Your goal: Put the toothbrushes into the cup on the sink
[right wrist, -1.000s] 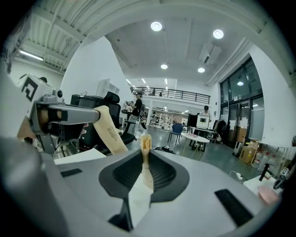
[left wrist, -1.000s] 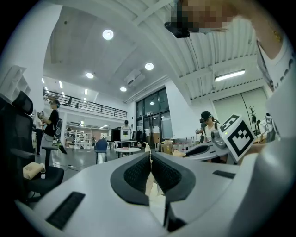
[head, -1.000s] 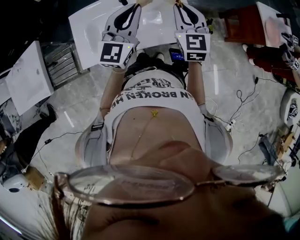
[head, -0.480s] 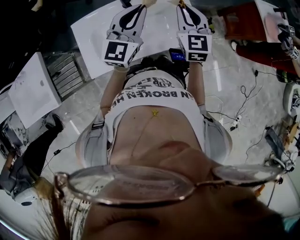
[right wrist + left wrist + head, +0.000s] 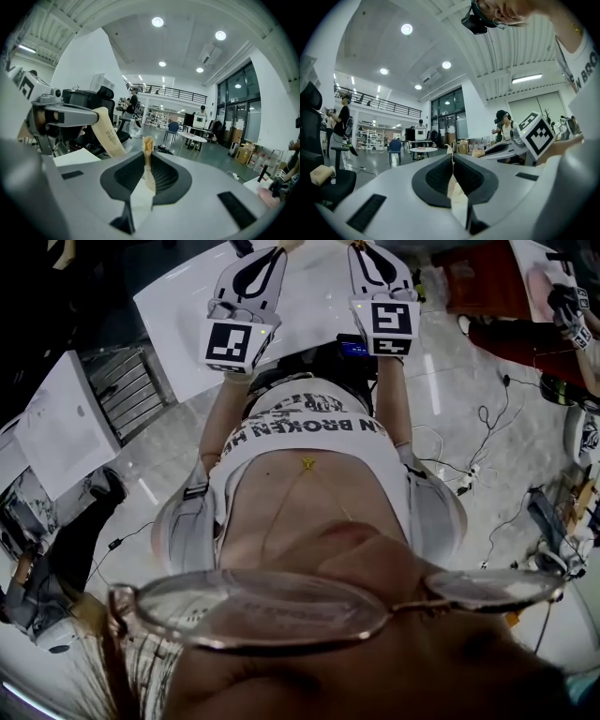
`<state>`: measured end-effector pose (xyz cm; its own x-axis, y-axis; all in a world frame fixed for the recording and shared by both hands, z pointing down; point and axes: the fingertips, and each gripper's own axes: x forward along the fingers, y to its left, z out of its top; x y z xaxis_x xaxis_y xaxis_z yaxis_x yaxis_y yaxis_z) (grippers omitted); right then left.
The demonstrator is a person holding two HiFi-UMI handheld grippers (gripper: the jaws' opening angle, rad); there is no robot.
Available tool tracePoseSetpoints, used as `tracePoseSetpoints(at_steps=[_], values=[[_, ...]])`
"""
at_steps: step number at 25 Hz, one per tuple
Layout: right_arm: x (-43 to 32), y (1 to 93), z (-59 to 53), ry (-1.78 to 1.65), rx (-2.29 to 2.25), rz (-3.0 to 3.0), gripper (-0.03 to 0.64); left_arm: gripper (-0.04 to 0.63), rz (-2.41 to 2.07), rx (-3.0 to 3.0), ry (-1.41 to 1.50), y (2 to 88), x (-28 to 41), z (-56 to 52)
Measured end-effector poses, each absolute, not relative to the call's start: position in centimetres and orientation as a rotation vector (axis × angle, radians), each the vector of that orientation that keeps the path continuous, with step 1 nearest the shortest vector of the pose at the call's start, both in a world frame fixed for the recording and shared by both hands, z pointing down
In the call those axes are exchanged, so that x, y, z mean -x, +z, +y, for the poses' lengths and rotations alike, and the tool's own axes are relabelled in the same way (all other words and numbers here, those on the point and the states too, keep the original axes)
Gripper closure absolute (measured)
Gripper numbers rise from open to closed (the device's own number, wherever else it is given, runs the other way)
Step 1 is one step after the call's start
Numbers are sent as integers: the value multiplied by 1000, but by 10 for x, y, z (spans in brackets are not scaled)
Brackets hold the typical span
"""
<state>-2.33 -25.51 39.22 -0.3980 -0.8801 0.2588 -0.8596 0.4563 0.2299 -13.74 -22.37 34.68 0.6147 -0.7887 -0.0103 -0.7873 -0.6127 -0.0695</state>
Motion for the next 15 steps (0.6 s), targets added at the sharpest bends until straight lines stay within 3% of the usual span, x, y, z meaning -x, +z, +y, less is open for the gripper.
tracePoseSetpoints(at_steps=[15], values=[[-37, 398, -302, -76, -1364, -2439, 560, 578, 1490, 2736, -61, 354, 72, -252]])
